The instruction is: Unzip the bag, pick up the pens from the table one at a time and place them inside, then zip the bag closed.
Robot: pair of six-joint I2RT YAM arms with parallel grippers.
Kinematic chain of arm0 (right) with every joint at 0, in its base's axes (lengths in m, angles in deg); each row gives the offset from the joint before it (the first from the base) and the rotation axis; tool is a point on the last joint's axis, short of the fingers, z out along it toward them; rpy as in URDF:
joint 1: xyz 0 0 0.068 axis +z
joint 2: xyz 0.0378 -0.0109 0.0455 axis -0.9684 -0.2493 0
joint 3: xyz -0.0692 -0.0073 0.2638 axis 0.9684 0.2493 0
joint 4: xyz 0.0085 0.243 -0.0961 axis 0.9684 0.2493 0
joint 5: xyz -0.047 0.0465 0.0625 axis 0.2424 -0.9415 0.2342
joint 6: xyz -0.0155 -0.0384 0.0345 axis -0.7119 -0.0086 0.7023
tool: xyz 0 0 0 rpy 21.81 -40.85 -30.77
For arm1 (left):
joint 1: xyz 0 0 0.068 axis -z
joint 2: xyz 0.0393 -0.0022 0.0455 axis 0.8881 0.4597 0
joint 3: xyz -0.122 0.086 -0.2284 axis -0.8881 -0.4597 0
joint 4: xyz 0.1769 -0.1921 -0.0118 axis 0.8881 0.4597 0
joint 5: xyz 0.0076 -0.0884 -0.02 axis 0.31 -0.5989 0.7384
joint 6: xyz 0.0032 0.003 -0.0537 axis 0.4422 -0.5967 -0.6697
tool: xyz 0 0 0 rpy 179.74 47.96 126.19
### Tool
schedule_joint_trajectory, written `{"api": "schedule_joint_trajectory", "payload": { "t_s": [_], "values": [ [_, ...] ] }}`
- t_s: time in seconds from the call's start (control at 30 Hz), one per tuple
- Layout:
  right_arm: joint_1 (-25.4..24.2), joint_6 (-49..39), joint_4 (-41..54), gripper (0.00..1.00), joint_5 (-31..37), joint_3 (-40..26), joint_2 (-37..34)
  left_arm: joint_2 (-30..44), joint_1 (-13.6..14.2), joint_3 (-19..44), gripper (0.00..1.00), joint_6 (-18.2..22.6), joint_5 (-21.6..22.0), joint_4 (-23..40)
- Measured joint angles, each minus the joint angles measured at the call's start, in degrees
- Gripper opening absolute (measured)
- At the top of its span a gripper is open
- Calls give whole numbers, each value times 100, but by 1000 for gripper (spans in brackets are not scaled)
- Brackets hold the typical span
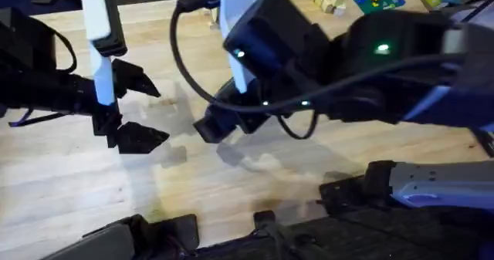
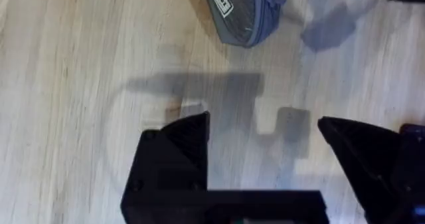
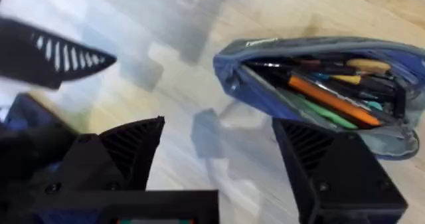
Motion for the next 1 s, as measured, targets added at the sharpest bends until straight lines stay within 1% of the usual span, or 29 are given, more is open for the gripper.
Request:
{"api": "schedule_joint_trajectory", "payload": {
  "t_s": [0.17, 0.33, 0.47, 0.77, 0.9, 1.0],
  "values": [
    [91, 563, -240, 998, 227, 2, -375, 0, 1, 0, 994, 0, 0, -115],
    [175, 1109, -414, 998, 329, 9, -753, 2, 0, 0, 993, 0, -2, -317],
    [185, 1440, -574, 998, 359, 13, -989, 0, 0, 0, 993, 0, -2, -363],
    [185, 1712, -1128, 998, 683, 13, -1559, 0, 0, 0, 993, 0, -2, -361],
    [180, 1753, -1381, 917, 830, 20, -1741, 1, 0, 0, 993, 0, -2, -361],
    [153, 1770, -1477, 901, 940, 20, -1770, 1, 0, 0, 993, 0, -1, -356]
  ]
}}
